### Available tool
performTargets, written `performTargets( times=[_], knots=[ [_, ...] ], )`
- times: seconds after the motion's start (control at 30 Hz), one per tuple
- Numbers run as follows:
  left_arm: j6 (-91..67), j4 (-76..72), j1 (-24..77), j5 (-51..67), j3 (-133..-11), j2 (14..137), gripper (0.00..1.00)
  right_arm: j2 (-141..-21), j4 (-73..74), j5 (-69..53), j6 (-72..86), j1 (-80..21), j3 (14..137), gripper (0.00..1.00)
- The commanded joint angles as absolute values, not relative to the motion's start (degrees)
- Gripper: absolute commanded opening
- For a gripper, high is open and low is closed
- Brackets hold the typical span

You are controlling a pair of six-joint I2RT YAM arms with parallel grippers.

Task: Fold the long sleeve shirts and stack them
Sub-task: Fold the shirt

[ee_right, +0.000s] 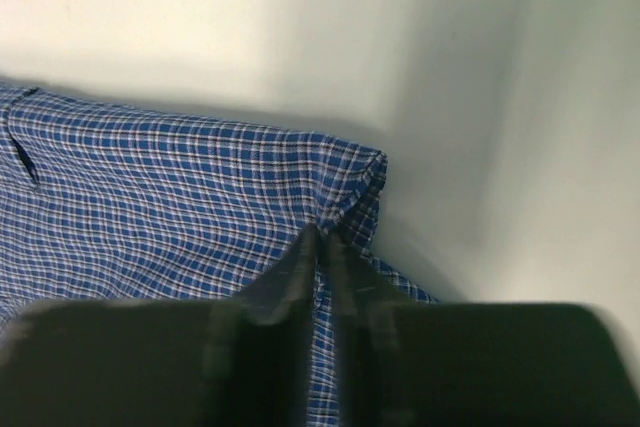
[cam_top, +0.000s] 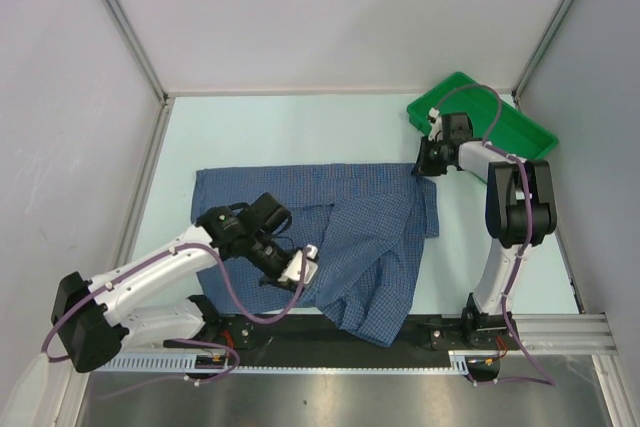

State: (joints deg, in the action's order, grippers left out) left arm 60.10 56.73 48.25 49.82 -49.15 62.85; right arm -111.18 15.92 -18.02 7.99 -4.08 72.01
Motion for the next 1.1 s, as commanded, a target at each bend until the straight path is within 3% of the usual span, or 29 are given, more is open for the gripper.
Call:
performTargets(
  times=[0.0,0.03,0.07,0.13,0.23,0.33,0.4,0.47,0.5,0.53,0.63,0.77,0.8,0.97,1.07],
  knots=[
    [43.73,45.37,45.36,55.45,-47.21,60.65,0.0,-108.9,15.81,-17.57,5.72,-4.31,75.31,0.24],
    [41.51,44.05,43.7,56.94,-46.94,60.56,0.0,-108.29,16.95,-18.45,5.45,-4.31,75.5,0.32],
    [38.61,40.38,39.94,59.3,-46.67,60.47,0.0,-107.59,18.96,-18.98,5.19,-4.31,75.5,0.47],
    [27.2,35.01,35.44,61.25,-45.18,60.64,0.0,-104.16,20.91,-21.25,4.66,-4.22,74.19,0.6],
    [9.01,21.13,23.95,61.62,-41.32,61.17,0.0,-99.08,26.26,-26.34,3.87,-4.39,72.07,0.89],
    [-9.62,7.85,16.03,58.64,-36.05,61.96,0.0,-94.68,27.95,-29.43,2.9,-5.27,70.32,0.99],
    [-22.33,0.29,11.8,56.44,-31.67,63.1,0.01,-92.91,27.69,-30.58,1.85,-6.84,69.79,1.0],
    [-30.81,-4.63,4.51,51.26,-28.84,65.03,0.13,-91.94,27.68,-31.9,0.18,-8.25,69.79,0.99],
    [-38.59,-5.44,1.96,49.5,-26.22,65.82,0.24,-92.11,27.69,-33.3,-1.48,-8.78,70.05,1.0],
    [-41.63,-5.97,-2.76,47.13,-25.41,66.7,0.47,-92.54,29.08,-35.22,-2.45,-10.18,70.48,1.0],
    [-41.06,-1.78,-7.8,45.8,-26.97,68.21,0.75,-95.44,32.76,-37.52,-6.32,-12.82,72.86,1.0],
    [-29.31,6.47,-11.34,46.57,-32.77,65.04,0.83,-97.91,35.33,-40.51,-10.36,-14.32,74.88,0.98],
    [-19.0,7.98,-10.99,47.97,-36.35,64.87,0.83,-98.78,35.85,-41.3,-12.37,-14.67,75.58,0.97],
    [23.15,36.33,4.46,40.63,-48.86,66.19,0.81,-99.67,38.06,-42.01,-15.99,-17.4,75.24,0.91],
    [38.11,39.02,11.5,32.98,-46.42,62.34,0.81,-99.32,39.28,-41.84,-17.58,-18.46,74.97,0.88]
  ],
)
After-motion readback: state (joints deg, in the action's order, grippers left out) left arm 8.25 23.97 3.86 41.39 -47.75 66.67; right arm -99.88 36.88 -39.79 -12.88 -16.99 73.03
